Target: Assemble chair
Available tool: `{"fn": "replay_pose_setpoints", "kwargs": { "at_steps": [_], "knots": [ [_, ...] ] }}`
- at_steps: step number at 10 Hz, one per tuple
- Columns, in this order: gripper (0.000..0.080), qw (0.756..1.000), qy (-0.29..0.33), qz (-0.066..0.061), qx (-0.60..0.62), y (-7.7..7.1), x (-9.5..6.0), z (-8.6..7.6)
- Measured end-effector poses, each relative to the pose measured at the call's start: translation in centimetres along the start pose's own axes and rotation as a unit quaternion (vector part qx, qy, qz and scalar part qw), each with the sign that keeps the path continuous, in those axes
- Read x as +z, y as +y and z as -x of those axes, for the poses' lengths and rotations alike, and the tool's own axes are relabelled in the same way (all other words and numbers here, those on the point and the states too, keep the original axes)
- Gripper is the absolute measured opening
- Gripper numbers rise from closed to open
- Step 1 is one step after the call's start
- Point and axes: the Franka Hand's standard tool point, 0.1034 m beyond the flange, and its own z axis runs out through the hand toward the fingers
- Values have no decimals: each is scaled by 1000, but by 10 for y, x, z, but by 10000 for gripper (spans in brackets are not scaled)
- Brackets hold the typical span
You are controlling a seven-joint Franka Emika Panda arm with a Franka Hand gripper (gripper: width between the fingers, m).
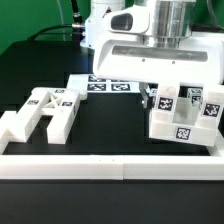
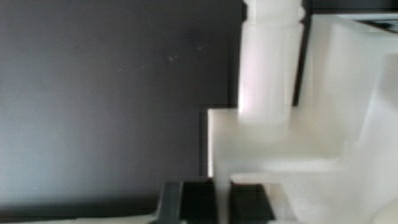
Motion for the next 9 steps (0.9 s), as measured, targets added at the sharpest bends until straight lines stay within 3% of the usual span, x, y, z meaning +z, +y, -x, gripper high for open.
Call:
{"fn": "replay_pose_setpoints", "kwargs": {
  "at_steps": [3,5,7,9],
  "knots": [
    [32,1000,-19,4,-2,2,0,5],
    [32,994,-102,11,-27,12,-11,17],
    [32,984,-167,2,-58,20,-26,9],
    [32,972,-226,6,-58,23,-23,9]
  ]
}}
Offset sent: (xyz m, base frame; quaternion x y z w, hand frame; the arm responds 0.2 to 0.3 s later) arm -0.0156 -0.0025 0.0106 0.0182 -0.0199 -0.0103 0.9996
